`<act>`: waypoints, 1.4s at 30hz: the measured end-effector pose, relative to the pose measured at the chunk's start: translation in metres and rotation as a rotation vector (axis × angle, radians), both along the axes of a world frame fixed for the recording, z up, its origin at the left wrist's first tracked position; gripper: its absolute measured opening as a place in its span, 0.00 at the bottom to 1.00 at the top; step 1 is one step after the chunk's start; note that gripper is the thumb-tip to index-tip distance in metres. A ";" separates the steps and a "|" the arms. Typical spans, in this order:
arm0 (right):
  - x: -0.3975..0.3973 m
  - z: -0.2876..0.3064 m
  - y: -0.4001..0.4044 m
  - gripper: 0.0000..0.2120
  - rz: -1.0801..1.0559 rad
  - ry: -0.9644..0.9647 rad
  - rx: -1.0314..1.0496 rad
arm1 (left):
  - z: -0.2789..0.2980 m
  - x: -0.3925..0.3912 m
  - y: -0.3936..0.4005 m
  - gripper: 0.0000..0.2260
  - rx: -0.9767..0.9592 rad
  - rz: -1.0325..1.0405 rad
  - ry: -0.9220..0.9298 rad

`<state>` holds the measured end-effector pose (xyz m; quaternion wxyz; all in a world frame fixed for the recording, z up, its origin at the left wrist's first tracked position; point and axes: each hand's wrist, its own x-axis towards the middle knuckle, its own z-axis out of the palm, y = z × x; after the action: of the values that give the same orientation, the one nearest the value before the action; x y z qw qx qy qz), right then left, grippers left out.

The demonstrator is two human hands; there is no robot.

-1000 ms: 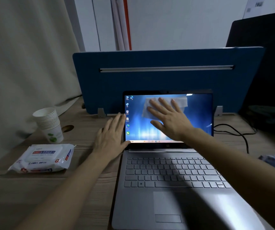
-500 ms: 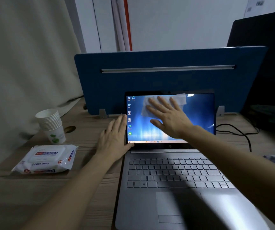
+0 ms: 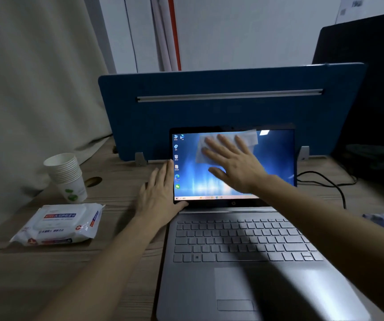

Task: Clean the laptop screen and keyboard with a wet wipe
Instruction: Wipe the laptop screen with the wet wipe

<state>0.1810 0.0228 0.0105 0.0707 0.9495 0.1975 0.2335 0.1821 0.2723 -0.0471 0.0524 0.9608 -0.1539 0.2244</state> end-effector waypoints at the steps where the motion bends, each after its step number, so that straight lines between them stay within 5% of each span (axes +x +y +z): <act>1: 0.004 0.007 0.002 0.28 -0.017 -0.006 0.018 | -0.001 0.000 -0.001 0.55 -0.004 0.003 0.001; 11: -0.020 -0.041 0.008 0.29 0.090 0.067 -0.115 | -0.002 0.000 -0.002 0.55 -0.018 0.016 0.013; 20: 0.008 0.009 0.001 0.29 -0.044 0.006 0.035 | -0.002 0.000 -0.001 0.55 -0.024 0.019 0.016; 30: -0.025 -0.045 -0.017 0.29 0.114 0.095 -0.164 | -0.001 -0.003 -0.003 0.55 -0.014 0.027 0.009; 36: 0.002 0.005 -0.022 0.28 -0.029 0.026 0.034 | 0.000 -0.003 -0.005 0.55 0.013 0.045 0.008; 42: -0.022 -0.039 -0.004 0.30 0.058 0.089 -0.026 | 0.001 -0.004 -0.005 0.55 -0.001 0.045 0.024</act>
<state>0.1590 0.0188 -0.0284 0.0674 0.9518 0.2307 0.1905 0.1779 0.2672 -0.0463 0.0498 0.9666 -0.1314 0.2142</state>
